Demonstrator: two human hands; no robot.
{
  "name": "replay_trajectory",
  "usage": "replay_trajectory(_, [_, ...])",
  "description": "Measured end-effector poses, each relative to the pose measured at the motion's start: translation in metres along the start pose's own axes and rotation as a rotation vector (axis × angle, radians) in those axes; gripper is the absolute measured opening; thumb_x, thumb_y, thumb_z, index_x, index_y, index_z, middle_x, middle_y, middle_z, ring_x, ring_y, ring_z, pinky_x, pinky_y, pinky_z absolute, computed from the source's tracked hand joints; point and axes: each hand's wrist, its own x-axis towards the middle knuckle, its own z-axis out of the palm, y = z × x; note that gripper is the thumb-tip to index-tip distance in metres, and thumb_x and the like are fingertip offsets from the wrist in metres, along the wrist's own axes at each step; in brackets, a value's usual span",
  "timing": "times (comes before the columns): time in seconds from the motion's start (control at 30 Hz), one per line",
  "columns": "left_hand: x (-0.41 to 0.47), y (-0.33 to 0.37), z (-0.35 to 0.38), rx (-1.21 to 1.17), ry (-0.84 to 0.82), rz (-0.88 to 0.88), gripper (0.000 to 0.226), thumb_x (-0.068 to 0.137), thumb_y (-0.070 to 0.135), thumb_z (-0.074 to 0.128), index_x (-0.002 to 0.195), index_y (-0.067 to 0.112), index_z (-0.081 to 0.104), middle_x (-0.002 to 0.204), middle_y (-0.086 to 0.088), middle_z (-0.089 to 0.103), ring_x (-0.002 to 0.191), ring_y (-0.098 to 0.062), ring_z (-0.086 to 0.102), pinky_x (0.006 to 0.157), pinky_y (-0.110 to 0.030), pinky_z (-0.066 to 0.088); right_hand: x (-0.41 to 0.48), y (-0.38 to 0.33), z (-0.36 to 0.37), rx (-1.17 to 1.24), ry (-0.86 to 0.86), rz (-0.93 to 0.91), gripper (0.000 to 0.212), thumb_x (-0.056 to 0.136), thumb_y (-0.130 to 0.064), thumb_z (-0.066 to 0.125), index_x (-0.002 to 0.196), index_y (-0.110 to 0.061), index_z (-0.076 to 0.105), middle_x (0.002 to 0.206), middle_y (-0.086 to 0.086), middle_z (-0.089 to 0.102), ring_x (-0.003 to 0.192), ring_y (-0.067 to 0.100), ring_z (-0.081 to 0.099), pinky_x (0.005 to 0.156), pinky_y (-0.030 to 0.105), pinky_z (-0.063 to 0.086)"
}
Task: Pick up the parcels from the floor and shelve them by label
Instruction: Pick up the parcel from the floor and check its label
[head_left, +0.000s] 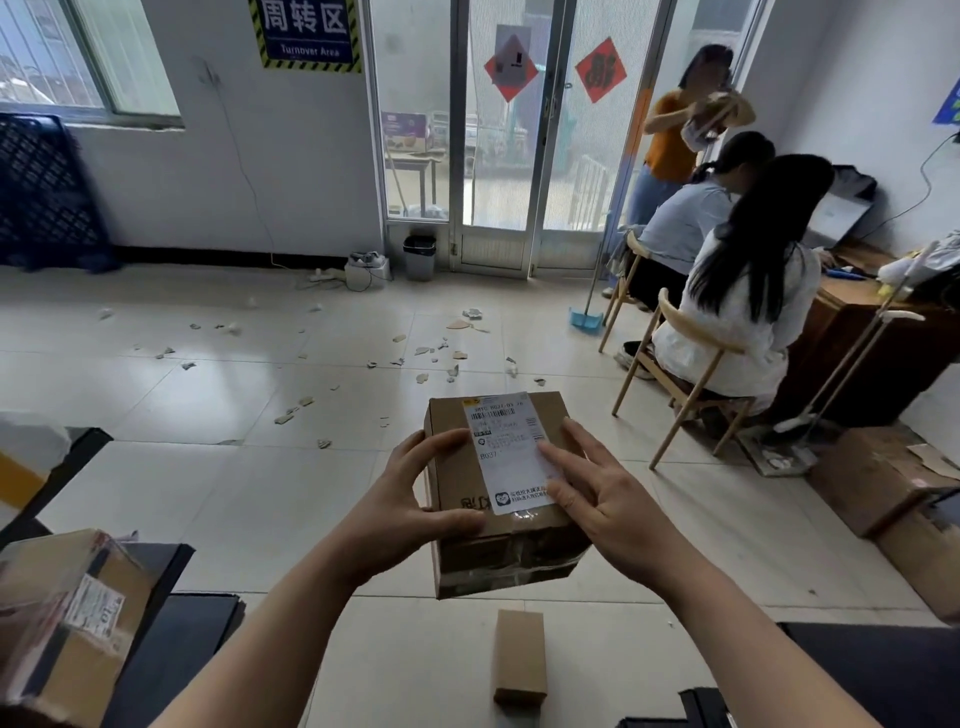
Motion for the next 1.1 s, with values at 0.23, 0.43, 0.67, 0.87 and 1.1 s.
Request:
replay_trajectory(0.23, [-0.010,-0.006,-0.002,0.005,0.006,-0.026,0.086,0.048,0.045,0.089,0.123,0.057,0.049,0.150,0.016,0.023,0.140,-0.007,0.028,0.100,-0.040,0.050,-0.006,-0.003,0.001,0.144,-0.028,0.091,0.044,0.094,-0.025,0.053,0.135,-0.038,0.045,0.144,-0.012,0.032,0.134,0.014,0.035,0.097,0.017,0.043])
replay_trajectory(0.43, [-0.009,-0.007,0.001,-0.047,-0.010,-0.036,0.086,0.049,0.041,0.089,0.124,0.054,0.050,0.150,0.017,0.025,0.139,-0.007,0.028,0.099,-0.042,0.050,-0.008,-0.005,0.011,0.247,-0.018,0.112,0.042,0.097,-0.023,0.047,0.136,-0.039,0.041,0.140,-0.008,0.031,0.129,0.012,0.036,0.083,0.005,0.046])
replay_trajectory(0.67, [-0.010,-0.001,-0.002,-0.094,-0.085,-0.013,0.086,0.055,0.031,0.088,0.130,0.045,0.049,0.150,0.021,0.027,0.137,-0.001,0.032,0.099,-0.042,0.050,-0.022,-0.010,0.012,0.284,0.012,0.104,0.045,0.097,-0.022,0.046,0.139,-0.034,0.039,0.153,-0.013,0.012,0.132,0.006,0.028,0.071,-0.005,0.038])
replay_trajectory(0.87, [-0.014,-0.004,-0.001,-0.122,-0.106,-0.031,0.086,0.057,0.028,0.088,0.131,0.045,0.048,0.150,0.022,0.028,0.138,-0.005,0.034,0.098,-0.044,0.050,-0.027,-0.004,0.013,0.332,-0.004,0.117,0.047,0.096,-0.022,0.047,0.139,-0.039,0.035,0.155,-0.013,0.014,0.140,0.008,0.022,0.073,-0.002,0.041])
replay_trajectory(1.1, [-0.017,-0.007,-0.006,-0.118,-0.036,-0.038,0.087,0.056,0.029,0.087,0.131,0.048,0.046,0.150,0.017,0.031,0.136,-0.007,0.038,0.099,-0.045,0.049,-0.016,-0.011,0.016,0.289,-0.024,0.120,0.048,0.097,-0.022,0.046,0.138,-0.042,0.031,0.155,-0.016,0.010,0.135,0.002,0.020,0.071,-0.007,0.036])
